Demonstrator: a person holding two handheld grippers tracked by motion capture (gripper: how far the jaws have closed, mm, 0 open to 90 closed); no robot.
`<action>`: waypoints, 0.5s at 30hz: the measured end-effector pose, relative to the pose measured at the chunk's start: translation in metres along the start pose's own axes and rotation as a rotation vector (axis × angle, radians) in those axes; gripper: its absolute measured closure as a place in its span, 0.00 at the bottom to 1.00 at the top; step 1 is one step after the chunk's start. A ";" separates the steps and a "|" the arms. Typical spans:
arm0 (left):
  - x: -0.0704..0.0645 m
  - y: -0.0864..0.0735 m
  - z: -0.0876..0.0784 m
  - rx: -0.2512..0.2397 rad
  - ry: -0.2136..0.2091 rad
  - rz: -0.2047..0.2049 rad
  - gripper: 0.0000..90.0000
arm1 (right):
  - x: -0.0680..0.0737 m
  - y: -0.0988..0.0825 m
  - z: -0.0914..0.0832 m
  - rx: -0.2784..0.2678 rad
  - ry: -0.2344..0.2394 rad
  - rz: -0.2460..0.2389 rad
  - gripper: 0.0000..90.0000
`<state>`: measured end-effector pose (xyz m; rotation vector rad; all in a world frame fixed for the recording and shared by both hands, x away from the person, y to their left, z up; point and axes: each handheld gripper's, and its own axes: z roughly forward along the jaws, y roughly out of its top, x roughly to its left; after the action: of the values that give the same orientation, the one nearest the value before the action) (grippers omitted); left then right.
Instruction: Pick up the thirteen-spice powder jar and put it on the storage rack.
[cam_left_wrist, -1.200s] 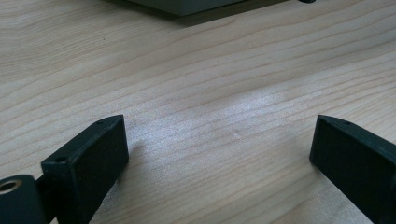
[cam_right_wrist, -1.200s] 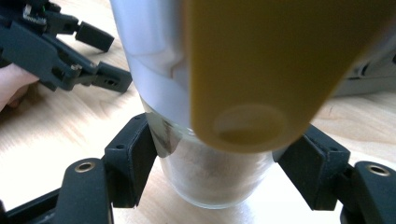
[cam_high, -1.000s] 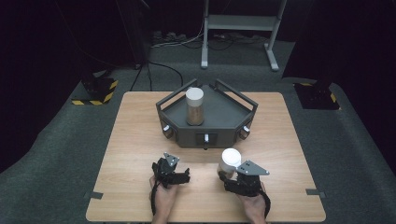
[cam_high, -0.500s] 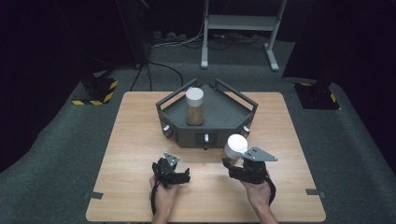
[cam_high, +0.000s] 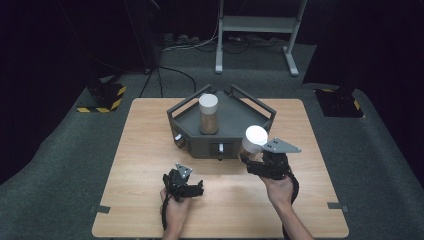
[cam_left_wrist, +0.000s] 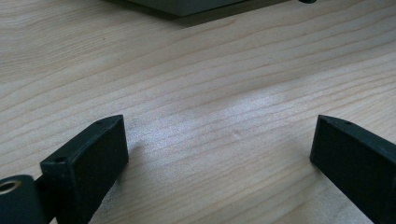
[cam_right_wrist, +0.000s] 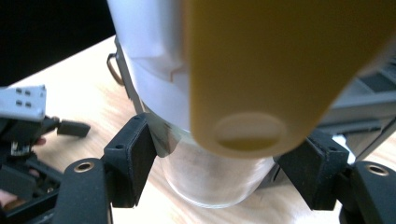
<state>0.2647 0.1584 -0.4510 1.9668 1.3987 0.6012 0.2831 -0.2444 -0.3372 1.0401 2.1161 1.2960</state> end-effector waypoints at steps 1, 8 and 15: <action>0.000 0.000 0.000 0.000 0.000 0.000 0.05 | 0.000 0.003 0.001 0.000 -0.003 0.003 0.34; 0.000 0.000 0.000 0.001 -0.002 0.000 0.05 | -0.003 0.018 0.011 -0.007 -0.009 0.011 0.34; 0.000 0.000 0.000 0.000 -0.002 0.001 0.05 | -0.006 0.032 0.025 -0.012 -0.029 0.024 0.34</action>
<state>0.2649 0.1588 -0.4508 1.9682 1.3960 0.5992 0.3165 -0.2264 -0.3203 1.0764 2.0787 1.2955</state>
